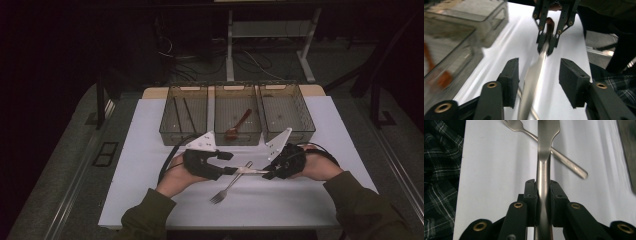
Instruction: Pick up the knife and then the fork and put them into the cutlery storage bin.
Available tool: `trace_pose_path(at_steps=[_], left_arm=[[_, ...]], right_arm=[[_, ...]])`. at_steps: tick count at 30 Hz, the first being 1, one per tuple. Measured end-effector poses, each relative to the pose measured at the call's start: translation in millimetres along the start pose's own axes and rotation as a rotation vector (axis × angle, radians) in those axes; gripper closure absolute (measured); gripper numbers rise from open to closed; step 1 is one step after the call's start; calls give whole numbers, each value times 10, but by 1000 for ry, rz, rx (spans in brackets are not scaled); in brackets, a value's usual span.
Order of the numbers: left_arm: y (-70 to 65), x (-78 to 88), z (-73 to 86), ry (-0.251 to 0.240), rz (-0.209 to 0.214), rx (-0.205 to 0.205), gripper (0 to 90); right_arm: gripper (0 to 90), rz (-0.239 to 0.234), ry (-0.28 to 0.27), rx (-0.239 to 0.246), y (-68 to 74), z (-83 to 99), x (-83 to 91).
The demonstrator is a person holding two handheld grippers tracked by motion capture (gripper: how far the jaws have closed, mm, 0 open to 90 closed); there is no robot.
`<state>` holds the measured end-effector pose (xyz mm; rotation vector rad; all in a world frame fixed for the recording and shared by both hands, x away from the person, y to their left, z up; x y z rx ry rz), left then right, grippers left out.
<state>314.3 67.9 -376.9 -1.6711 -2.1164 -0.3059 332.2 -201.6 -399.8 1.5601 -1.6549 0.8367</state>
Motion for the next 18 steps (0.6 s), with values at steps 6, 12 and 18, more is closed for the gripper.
trace_pose_path(at_steps=[6,12,18], left_arm=[[58,243,164,-61,-89,62,405],[71,375,369,-78,-151,108,339],[75,413,614,-70,-221,142,248]], right_arm=[[778,36,-44,-100,-111,174,111],[778,80,-78,-162,-214,299,245],[777,127,-105,-217,-331,394,384]])
Point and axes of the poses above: each handheld gripper's, and its own axes: x roughly backward along the jaws, z roughly out of its underside, y roughly to its left, the point moved 2 cm from there along -x, roughly forward along the jaws, and after that the axes turned 3 degrees about -y, right-handed, at the moved point
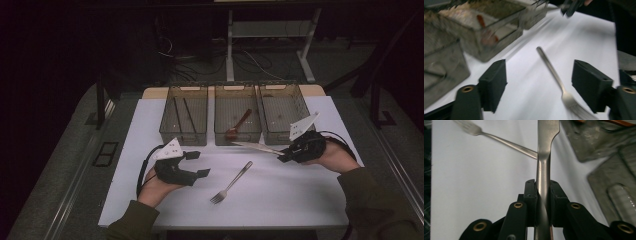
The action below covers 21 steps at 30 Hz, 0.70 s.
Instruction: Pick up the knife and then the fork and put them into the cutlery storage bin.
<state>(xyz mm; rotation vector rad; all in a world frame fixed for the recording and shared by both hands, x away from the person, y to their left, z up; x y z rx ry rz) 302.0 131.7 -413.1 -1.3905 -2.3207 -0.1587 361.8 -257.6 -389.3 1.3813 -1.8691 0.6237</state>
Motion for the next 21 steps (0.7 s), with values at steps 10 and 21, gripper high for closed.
trace_pose_path(at_steps=[10,21], left_arm=[[58,122,233,-6,-100,36,70],[56,177,356,25,-130,36,0]], right_arm=[[777,105,-55,-131,-289,5,287],[777,208,-60,-288,-649,5,443]])
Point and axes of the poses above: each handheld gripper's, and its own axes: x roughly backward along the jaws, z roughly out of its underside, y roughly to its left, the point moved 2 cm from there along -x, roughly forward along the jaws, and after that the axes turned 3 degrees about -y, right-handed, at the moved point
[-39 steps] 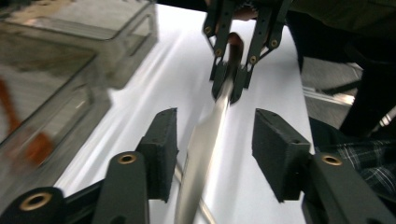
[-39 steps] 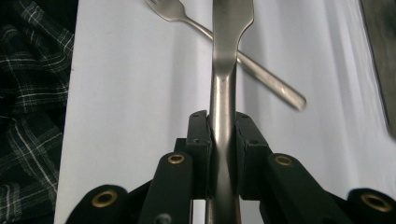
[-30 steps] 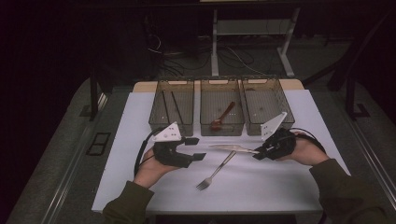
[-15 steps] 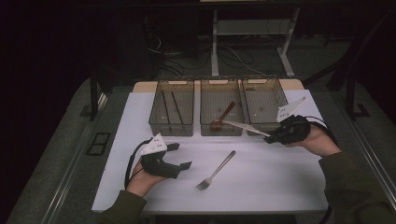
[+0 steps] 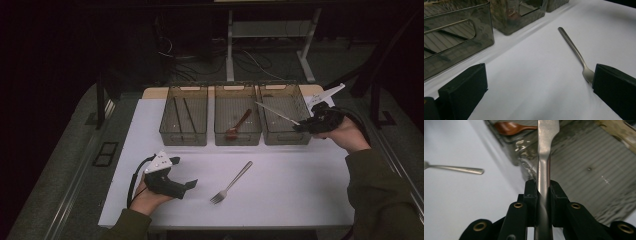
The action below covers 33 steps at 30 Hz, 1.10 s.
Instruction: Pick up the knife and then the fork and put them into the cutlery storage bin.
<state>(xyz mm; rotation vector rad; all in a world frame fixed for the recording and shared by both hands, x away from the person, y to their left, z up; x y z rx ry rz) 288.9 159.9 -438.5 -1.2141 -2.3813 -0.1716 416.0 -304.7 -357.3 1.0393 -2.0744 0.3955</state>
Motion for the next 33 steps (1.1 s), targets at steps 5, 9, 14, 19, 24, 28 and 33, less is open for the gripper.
trace_pose_path(at_steps=[5,9,14,19,24,28,33], left_arm=[[-20,-30,7,6,10,1,0],[-33,-54,13,15,22,-7,0],[-32,-57,19,21,30,-9,0],[-37,-61,18,22,36,-12,0],[-38,-65,19,26,42,-11,0],[-40,-67,19,29,48,-11,0],[-43,-69,19,30,49,-11,0]], right_arm=[[777,51,22,-81,-188,-53,-64],[777,96,50,-121,-321,-93,-154],[776,133,93,-170,-419,-146,-295],[776,155,133,-214,-483,-166,-432],[776,166,162,-251,-520,-153,-530],[775,177,184,-270,-540,-140,-591],[773,182,201,-262,-514,-135,-674]])
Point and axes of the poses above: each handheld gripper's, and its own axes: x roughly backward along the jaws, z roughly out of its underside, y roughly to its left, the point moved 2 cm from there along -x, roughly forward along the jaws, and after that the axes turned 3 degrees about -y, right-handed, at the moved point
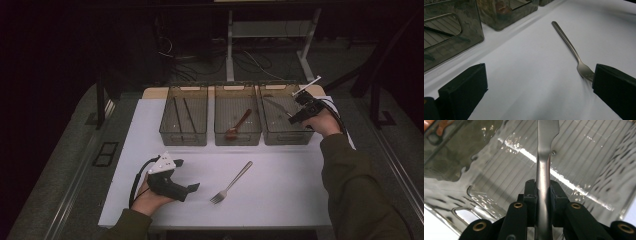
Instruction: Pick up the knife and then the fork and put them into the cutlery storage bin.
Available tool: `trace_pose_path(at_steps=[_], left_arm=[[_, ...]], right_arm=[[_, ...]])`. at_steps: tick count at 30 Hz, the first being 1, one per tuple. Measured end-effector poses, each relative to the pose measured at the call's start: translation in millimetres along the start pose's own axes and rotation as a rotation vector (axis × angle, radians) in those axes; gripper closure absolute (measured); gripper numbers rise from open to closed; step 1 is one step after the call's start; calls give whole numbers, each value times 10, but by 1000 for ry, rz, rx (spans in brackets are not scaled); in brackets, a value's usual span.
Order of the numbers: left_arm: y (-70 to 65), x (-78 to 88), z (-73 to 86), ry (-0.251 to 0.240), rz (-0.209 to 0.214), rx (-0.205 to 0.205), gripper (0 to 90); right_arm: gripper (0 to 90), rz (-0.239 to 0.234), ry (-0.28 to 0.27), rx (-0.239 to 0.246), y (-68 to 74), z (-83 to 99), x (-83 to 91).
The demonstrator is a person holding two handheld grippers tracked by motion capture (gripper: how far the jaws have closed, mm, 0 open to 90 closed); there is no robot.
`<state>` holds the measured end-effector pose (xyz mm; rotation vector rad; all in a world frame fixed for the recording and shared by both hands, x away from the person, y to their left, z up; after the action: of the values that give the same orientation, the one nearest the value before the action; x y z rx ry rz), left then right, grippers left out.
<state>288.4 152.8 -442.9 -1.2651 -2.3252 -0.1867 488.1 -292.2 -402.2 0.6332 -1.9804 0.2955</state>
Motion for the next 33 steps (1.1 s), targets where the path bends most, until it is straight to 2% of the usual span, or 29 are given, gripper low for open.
trace_pose_path(at_steps=[2,6,8,13,15,17,19,24,26,33], left_arm=[[2,3,0,-1,0,0,0],[0,5,0,-3,2,-1,0],[1,5,0,-2,2,-1,0],[-3,6,-2,-6,1,1,0],[-2,7,-1,-6,1,2,0],[0,6,-1,-4,0,2,0],[-2,3,0,-6,2,0,0],[3,3,1,-2,3,1,0],[3,3,1,-2,4,4,0],[-3,2,-2,-1,6,3,0]], right_arm=[[767,14,17,18,20,2,-36],[726,19,-3,17,27,-4,-42],[708,5,-27,16,22,-15,-7],[595,-32,-100,-17,4,-20,104],[552,-26,-120,-24,1,-11,141],[551,-51,-154,-30,-2,6,195],[543,-54,-184,-28,0,29,245],[551,-74,-224,-46,16,98,364],[520,-88,-241,-51,32,134,409],[399,-90,-313,-9,157,278,547]])
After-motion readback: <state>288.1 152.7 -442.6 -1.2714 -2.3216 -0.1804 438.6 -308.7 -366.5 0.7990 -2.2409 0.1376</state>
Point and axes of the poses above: each handheld gripper's, and its own axes: x roughly backward along the jaws, z roughly out of its underside, y roughly to its left, the point moved 2 cm from there along -x, roughly forward along the jaws, and after that the axes turned 3 degrees about -y, right-handed, at the moved point
